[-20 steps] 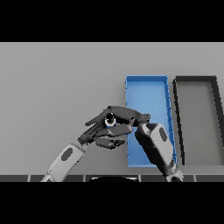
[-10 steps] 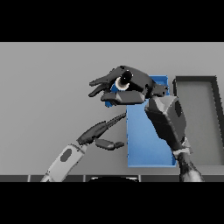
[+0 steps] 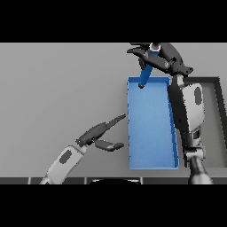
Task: Pick up the blue pipe and place it into the blue bin.
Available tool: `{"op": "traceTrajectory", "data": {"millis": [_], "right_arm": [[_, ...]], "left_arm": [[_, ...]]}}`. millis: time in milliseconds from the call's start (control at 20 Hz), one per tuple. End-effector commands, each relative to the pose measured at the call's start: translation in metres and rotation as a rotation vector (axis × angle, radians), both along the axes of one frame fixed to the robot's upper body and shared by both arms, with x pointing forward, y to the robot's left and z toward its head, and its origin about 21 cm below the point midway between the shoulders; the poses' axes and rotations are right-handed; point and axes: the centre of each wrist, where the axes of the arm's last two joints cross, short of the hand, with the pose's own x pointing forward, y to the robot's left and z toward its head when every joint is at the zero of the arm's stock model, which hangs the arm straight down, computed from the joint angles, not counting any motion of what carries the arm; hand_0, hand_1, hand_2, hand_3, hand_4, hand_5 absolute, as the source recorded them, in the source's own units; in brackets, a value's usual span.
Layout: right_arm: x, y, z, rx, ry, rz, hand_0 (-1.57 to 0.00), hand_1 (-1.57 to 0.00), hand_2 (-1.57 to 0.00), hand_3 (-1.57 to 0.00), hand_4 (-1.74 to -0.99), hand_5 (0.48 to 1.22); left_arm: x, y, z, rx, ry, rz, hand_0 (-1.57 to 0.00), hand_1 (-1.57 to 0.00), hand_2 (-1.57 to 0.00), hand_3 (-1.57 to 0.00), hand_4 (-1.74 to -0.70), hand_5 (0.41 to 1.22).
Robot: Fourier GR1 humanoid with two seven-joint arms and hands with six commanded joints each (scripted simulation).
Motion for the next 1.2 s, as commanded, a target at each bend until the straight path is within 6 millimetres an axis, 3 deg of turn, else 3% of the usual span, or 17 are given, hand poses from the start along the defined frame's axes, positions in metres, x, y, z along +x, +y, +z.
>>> {"op": "traceTrajectory", "data": {"millis": [0, 100, 450, 600, 700, 750, 800, 850, 950, 1050, 1150], "right_arm": [[0.006, -0.010, -0.013, -0.021, 0.042, -0.043, -1.57, -1.57, -1.57, -1.57, -1.499, 1.221], [0.008, -0.025, -0.040, -0.054, 0.135, -0.113, -1.57, -1.57, -1.57, -1.57, -1.499, 1.221], [-0.005, -0.050, -0.121, -0.186, 0.421, -0.312, -1.57, -1.57, -1.57, -1.57, -1.499, 1.221], [-0.010, -0.058, -0.147, -0.260, 0.528, -0.345, -1.57, -1.57, -1.57, -0.82, -1.617, 1.221], [-0.015, -0.065, -0.161, -0.332, 0.586, -0.350, -1.57, -1.57, -1.57, -0.62, -1.662, 1.221], [-0.016, -0.066, -0.167, -0.367, 0.621, -0.359, -1.57, -1.57, -1.57, -0.81, -1.617, 1.199], [-0.016, -0.068, -0.177, -0.391, 0.672, -0.375, -1.57, -1.51, -1.45, -0.96, -1.573, 1.188], [-0.014, -0.068, -0.181, -0.397, 0.721, -0.385, -1.26, -1.21, -1.16, -0.77, -1.515, 1.176], [-0.017, -0.066, -0.190, -0.383, 0.826, -0.381, -0.80, -0.77, -0.74, -0.49, -1.385, 1.114], [-0.018, -0.067, -0.185, -0.427, 0.845, -0.311, -0.51, -0.50, -0.48, -0.31, -1.296, 1.152], [-0.021, -0.064, -0.182, -0.519, 0.812, -0.266, -0.33, -0.32, -0.30, -0.20, -1.230, 1.056]], "left_arm": [[0.001, -0.001, -0.002, 0.016, 0.008, 0.015, 0.00, 0.00, 0.00, 0.00, -0.88, 0.482], [0.001, -0.001, 0.002, 0.003, 0.004, 0.009, 0.00, 0.00, 0.00, 0.00, -0.88, 0.483], [-0.001, -0.001, -0.001, -0.003, 0.007, 0.001, 0.00, 0.00, 0.00, 0.00, -0.88, 0.479], [0.000, 0.003, -0.003, 0.002, 0.000, 0.005, 0.00, 0.00, 0.00, 0.00, -0.88, 0.476], [-0.001, -0.002, -0.002, 0.007, 0.006, 0.004, 0.00, 0.00, 0.00, 0.00, -0.88, 0.481], [0.002, 0.001, -0.002, 0.015, 0.005, 0.010, 0.00, 0.00, 0.00, 0.00, -0.89, 0.483], [0.001, 0.001, 0.001, 0.004, 0.004, 0.005, 0.00, 0.00, 0.00, 0.00, -0.89, 0.486], [0.002, 0.001, 0.003, 0.007, 0.002, 0.005, 0.00, 0.00, 0.00, 0.00, -0.88, 0.490], [0.001, 0.001, 0.001, 0.012, -0.002, 0.010, 0.00, 0.00, 0.00, 0.00, -0.88, 0.495], [0.002, 0.000, 0.000, 0.005, 0.002, 0.001, 0.00, 0.00, 0.00, 0.00, -0.88, 0.497], [0.003, 0.000, 0.001, 0.007, 0.007, 0.011, 0.00, 0.00, 0.00, 0.00, -0.88, 0.495]]}}
